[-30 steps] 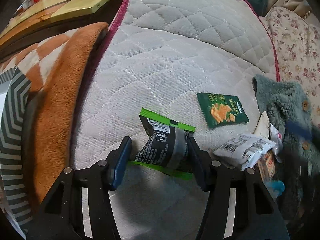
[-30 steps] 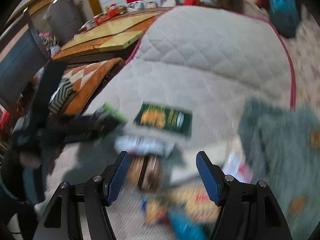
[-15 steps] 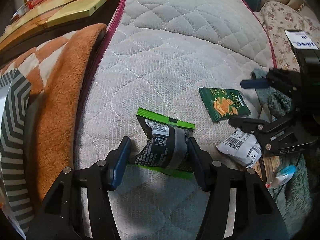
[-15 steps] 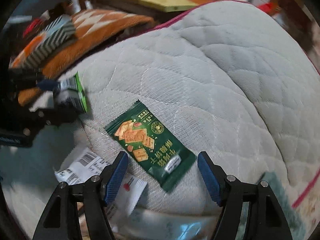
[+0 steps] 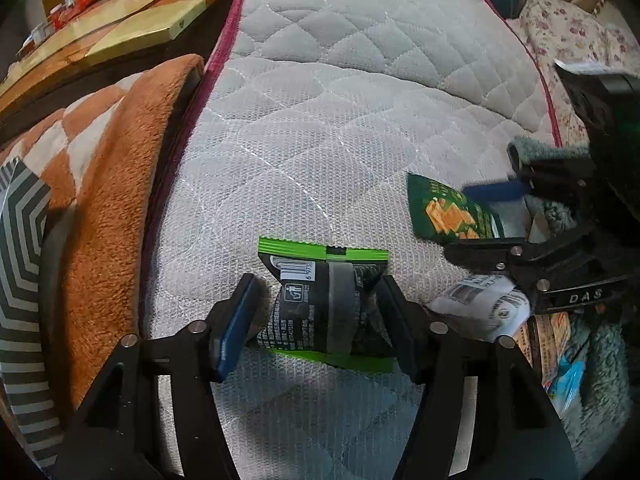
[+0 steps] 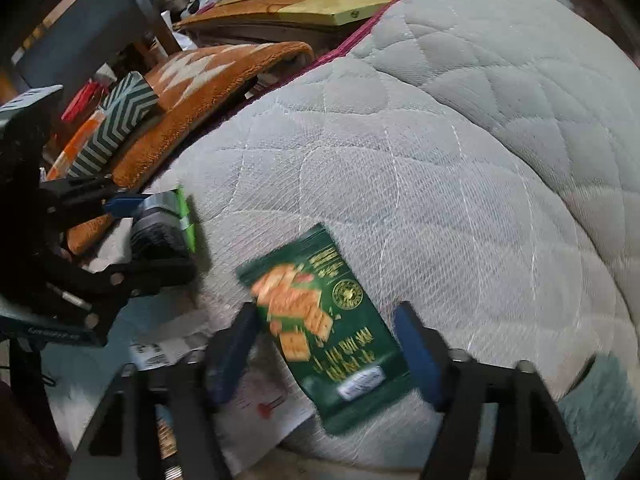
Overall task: Organize snacks
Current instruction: 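Grasp the green cracker packet with the right gripper, then carry the green-black bag to the tray while the right gripper carries the green cracker packet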
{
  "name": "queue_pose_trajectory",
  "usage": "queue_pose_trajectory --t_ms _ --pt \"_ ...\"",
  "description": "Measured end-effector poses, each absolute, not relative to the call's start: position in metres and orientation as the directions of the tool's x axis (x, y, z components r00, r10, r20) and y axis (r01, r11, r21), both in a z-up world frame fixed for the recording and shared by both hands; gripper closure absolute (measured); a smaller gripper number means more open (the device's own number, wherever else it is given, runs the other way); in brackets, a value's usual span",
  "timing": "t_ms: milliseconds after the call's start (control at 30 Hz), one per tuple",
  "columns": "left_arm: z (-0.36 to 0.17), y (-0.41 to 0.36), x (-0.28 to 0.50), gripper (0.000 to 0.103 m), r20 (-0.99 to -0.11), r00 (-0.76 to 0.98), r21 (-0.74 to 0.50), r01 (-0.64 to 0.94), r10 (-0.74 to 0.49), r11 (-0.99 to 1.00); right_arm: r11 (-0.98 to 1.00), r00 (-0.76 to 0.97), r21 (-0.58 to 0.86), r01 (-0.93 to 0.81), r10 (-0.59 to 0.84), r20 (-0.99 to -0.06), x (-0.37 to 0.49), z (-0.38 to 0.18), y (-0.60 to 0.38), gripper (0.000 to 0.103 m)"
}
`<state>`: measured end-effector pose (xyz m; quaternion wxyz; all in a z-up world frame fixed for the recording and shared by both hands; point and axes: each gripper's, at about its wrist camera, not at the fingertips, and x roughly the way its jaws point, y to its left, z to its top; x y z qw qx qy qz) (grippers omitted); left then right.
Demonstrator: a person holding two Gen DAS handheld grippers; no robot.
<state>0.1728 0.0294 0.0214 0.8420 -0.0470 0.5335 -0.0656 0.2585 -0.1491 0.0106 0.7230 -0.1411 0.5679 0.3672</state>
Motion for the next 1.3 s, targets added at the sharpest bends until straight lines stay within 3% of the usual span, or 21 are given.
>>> queue_pose_trajectory --t_ms 67,167,400,667,1300 --pt "0.023 0.034 0.171 0.063 -0.891 0.427 -0.15 0.042 -0.153 0.988 0.718 0.1 0.199 -0.668 0.351 -0.931 0.251 0.015 -0.152 0.058" --pt "0.027 0.041 0.167 0.067 -0.89 0.424 -0.175 0.015 -0.165 0.984 0.749 0.128 0.174 -0.64 0.328 -0.936 0.241 0.022 -0.155 0.059" --pt "0.051 0.046 0.135 0.067 -0.867 0.474 -0.175 0.001 -0.154 0.985 0.804 0.262 0.112 -0.584 0.317 -0.912 0.218 0.056 -0.161 0.059" --pt "0.084 0.046 0.083 0.067 -0.829 0.547 -0.135 0.007 -0.117 0.991 0.832 0.359 0.138 -0.537 0.374 -0.855 0.16 0.109 -0.154 0.059" --pt "0.116 0.113 -0.013 0.067 -0.783 0.622 -0.12 -0.13 -0.013 0.984 0.826 0.403 0.102 -0.555 0.374 -0.835 0.066 0.127 -0.07 0.059"
